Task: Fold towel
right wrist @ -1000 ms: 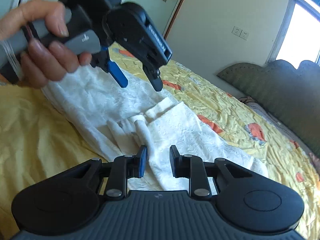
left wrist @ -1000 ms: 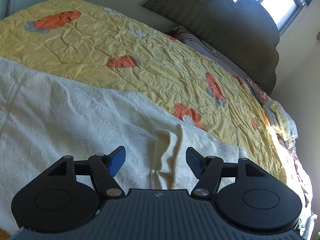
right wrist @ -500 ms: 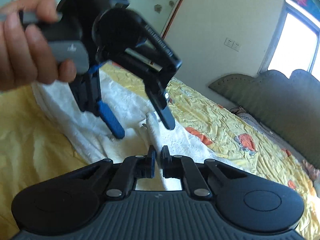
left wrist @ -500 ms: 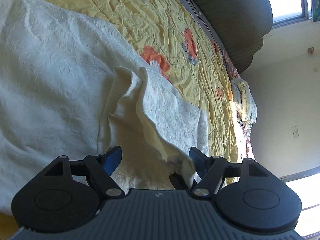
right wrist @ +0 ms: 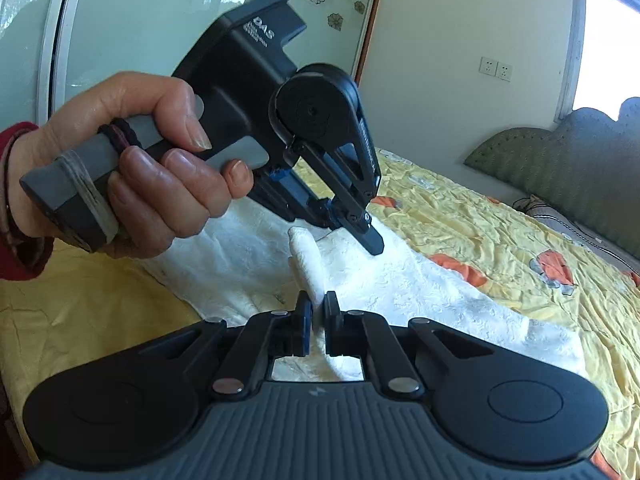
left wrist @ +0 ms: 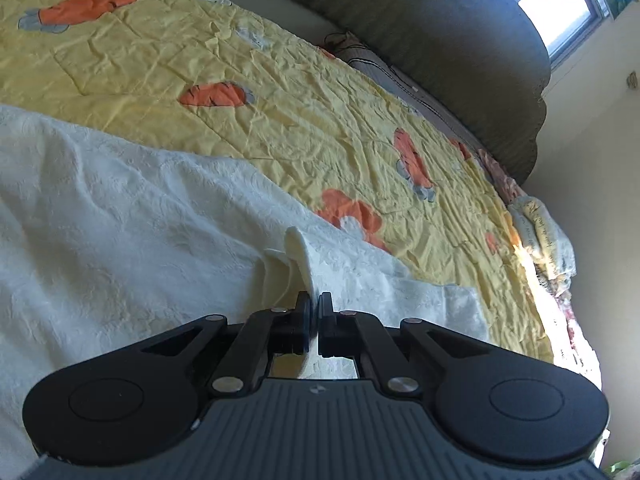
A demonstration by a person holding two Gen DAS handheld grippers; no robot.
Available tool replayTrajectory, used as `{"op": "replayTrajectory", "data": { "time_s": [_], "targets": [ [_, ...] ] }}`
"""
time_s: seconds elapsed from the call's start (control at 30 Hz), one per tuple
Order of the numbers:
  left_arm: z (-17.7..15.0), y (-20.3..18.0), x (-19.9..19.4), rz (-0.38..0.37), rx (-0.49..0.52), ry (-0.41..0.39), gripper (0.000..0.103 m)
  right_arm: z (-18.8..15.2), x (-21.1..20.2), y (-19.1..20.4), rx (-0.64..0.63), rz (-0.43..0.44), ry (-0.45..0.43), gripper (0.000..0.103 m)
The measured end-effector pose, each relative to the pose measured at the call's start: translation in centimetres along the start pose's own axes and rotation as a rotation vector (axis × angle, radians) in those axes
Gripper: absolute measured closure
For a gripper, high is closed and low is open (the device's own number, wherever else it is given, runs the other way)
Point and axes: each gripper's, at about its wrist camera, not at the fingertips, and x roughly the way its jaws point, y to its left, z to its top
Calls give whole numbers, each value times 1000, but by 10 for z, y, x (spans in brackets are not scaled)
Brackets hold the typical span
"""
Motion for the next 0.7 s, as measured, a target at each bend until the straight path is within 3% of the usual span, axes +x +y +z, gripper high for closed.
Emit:
{"op": "replayTrajectory", "data": {
  "time_s": [0.07, 0.17, 0.3, 0.4, 0.43, 0.5, 0.67, 0.7],
  "targets": [
    [-5, 6, 11, 24, 2, 35, 101, -7, 13, 0, 8, -2, 68, 94],
    [-11, 11, 16, 28, 15, 28, 101, -6, 5, -7, 46, 25, 89, 93],
    [-15, 6, 15, 45, 59, 10, 101, 5, -29, -42, 214, 180, -7, 90],
    [-16, 7, 15, 43, 52, 4, 101, 4, -24, -63, 337, 104, -23, 90],
    [-16, 7, 15, 43, 52, 4, 101, 1, -17, -65, 343, 59, 12, 90],
    [-16, 7, 16, 44, 55, 8, 101, -9, 11, -63, 326, 25, 172, 90],
    [-16, 5, 15, 55, 69, 12, 99, 10, 17, -67, 336, -13, 94, 90],
    [-16, 4, 15, 58, 70, 13, 94, 17, 22, -70, 335, -32, 82, 89]
  ]
}}
